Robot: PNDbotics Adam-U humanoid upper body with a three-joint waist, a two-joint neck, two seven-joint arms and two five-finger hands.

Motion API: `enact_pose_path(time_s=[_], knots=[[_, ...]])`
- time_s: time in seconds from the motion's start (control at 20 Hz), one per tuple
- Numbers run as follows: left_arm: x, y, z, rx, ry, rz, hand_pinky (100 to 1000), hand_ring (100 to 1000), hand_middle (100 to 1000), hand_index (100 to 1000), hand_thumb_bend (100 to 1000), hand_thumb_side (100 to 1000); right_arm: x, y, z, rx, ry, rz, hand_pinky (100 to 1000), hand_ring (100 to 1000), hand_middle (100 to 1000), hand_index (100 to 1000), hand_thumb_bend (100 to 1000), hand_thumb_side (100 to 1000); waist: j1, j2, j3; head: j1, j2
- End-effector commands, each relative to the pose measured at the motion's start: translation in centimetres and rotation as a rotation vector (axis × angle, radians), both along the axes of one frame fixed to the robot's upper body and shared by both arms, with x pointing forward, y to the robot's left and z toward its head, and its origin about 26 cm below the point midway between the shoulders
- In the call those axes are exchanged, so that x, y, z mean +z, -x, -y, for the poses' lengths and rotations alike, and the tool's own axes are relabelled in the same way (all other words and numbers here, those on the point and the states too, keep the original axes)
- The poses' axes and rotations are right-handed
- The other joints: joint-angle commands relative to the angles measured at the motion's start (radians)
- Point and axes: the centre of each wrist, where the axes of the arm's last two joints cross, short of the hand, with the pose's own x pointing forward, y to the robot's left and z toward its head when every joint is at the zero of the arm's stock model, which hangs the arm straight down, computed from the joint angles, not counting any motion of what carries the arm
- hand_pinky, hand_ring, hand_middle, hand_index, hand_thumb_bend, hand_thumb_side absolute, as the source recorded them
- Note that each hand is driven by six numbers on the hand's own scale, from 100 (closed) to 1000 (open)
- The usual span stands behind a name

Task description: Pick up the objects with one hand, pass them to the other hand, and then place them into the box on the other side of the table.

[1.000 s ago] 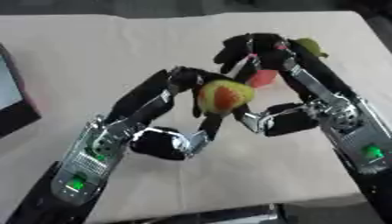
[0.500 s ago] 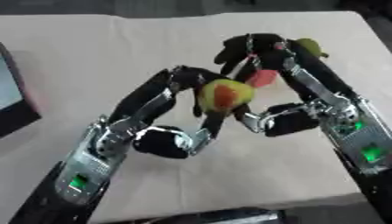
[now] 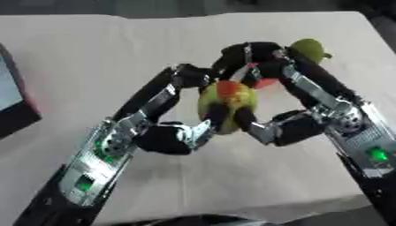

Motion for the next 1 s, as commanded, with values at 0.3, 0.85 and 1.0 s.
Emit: enact_pose_path(time_s=[0.3,0.85,1.0], knots=[[0.4,-0.2,-0.2,0.042,0.049,-0.011,887,347,284,403,100,599,1.2,0.1,0.4,0.009,0.014,0.004,893,672,778,818,230,550,0.001,-0.014,-0.003,0.003,-0.002],[-0.9,-0.6,-1.1,0.102,0.025,-0.017,896,352,279,397,100,583,1.5,0.0,1.0,-0.125,-0.208,-0.078,897,657,788,867,233,580,0.002,-0.015,-0.007,0.005,-0.002],[-1.4,-0.8,-1.5,0.132,0.025,-0.022,902,352,279,397,100,590,1.8,-0.2,1.5,-0.167,-0.274,-0.080,896,657,788,864,193,602,0.001,-0.016,-0.007,0.006,-0.002]])
